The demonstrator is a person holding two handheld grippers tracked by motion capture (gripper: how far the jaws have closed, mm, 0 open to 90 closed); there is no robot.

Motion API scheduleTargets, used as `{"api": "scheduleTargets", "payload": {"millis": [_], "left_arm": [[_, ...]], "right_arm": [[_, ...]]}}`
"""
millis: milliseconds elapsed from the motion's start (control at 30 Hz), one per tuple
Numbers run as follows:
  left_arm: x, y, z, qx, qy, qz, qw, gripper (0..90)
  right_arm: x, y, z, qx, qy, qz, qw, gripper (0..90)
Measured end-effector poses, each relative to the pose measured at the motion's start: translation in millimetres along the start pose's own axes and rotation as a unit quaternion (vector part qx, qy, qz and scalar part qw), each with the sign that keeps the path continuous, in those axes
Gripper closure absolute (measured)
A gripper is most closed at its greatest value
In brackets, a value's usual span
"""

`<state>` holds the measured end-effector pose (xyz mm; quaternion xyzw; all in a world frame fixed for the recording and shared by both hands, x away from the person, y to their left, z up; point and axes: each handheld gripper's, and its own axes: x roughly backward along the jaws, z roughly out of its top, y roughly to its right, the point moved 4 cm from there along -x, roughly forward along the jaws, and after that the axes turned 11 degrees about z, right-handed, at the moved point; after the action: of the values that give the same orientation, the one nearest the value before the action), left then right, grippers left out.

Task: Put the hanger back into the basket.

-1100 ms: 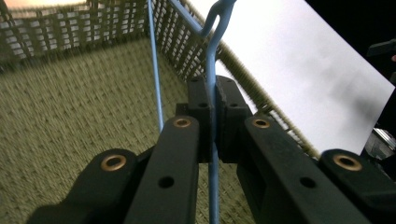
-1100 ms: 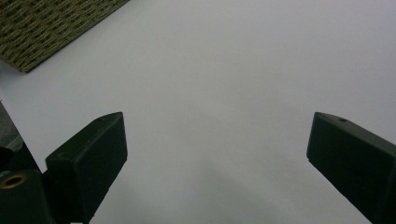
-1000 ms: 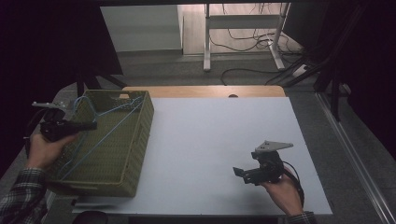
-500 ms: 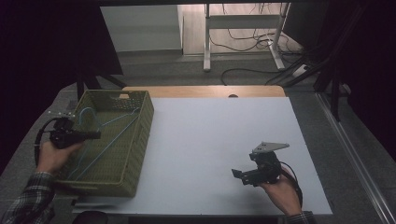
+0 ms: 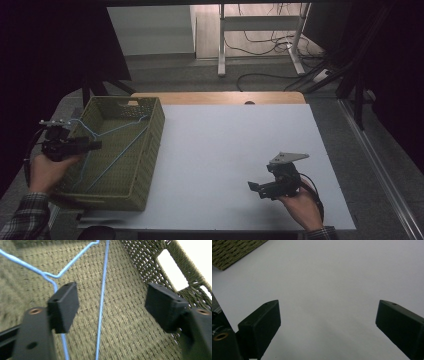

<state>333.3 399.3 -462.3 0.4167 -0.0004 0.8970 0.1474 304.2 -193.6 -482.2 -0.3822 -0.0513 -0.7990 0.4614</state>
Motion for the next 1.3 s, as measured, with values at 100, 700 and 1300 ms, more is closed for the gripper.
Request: {"api": "scheduleTargets", "payload": {"millis": [100,700,1300], "left_arm": [[11.1,9.8,-1.1,-0.011,0.014,-0.009,0.9998,17.6],[33.4,138.8,-16.2,-0.105,0.113,-0.114,0.9815,2.0],[2.6,191.9,-46.0,-0.160,0.098,-0.086,0.9786,0.0]], "right_arm": [[1.4,0.0,0.5,0.001,0.003,-0.001,1.0000,5.6],[25.5,-1.3,-8.5,0.000,0.035,-0.022,0.9992,1.9],[37.5,1.5,-35.3,0.005,0.048,-0.049,0.9976,1.5]]}}
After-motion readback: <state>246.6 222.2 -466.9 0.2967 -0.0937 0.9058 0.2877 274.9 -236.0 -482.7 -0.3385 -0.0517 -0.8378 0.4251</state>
